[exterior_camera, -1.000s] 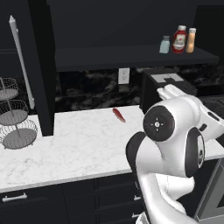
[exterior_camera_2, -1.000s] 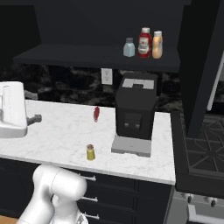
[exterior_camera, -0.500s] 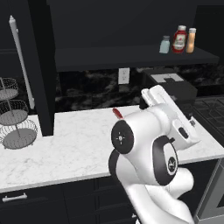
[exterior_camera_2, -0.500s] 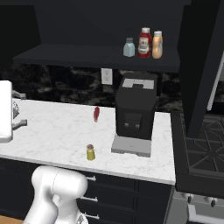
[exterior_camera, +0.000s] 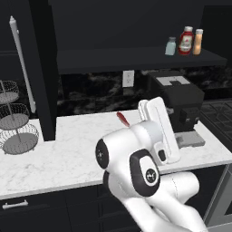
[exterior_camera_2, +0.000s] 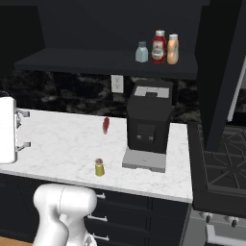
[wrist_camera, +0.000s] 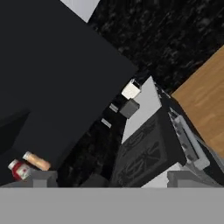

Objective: Put the shaker and condiment bottle from the counter next to their counterparts in the cabinet.

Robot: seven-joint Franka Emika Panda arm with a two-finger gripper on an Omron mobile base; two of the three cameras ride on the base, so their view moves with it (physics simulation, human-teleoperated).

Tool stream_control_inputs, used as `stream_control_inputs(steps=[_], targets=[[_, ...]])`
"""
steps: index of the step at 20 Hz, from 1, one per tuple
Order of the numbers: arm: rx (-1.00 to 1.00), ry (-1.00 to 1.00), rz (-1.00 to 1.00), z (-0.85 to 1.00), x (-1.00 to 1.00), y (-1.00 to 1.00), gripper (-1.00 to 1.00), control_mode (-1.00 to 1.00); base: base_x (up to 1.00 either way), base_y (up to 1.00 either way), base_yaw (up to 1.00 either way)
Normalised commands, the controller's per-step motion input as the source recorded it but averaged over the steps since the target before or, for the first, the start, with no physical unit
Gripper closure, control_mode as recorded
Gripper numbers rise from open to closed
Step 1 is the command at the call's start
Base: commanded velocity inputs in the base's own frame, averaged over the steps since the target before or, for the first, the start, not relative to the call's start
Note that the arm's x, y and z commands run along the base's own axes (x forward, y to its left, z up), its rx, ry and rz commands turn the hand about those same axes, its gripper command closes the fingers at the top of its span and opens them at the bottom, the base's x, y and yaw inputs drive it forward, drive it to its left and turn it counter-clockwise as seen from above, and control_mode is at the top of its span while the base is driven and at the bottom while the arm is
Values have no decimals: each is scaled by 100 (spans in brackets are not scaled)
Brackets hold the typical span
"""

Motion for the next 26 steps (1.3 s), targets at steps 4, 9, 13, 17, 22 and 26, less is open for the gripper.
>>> stream_control_inputs(steps=[4,9,13,17,22,26], targets=[[-5,-33,0,-100,-5,-15,-100,-100,0,0,0],[-1,-1,0,-89,-9,1,-100,-100,0,0,0],[0,0,0,-70,6,-4,-100,-100,0,0,0],[0,18,0,-88,21,0,-100,-100,0,0,0],[0,13,0,-47,43,-14,-100,-100,0,0,0],[0,13,-2,-10,65,-20,-100,-100,0,0,0]])
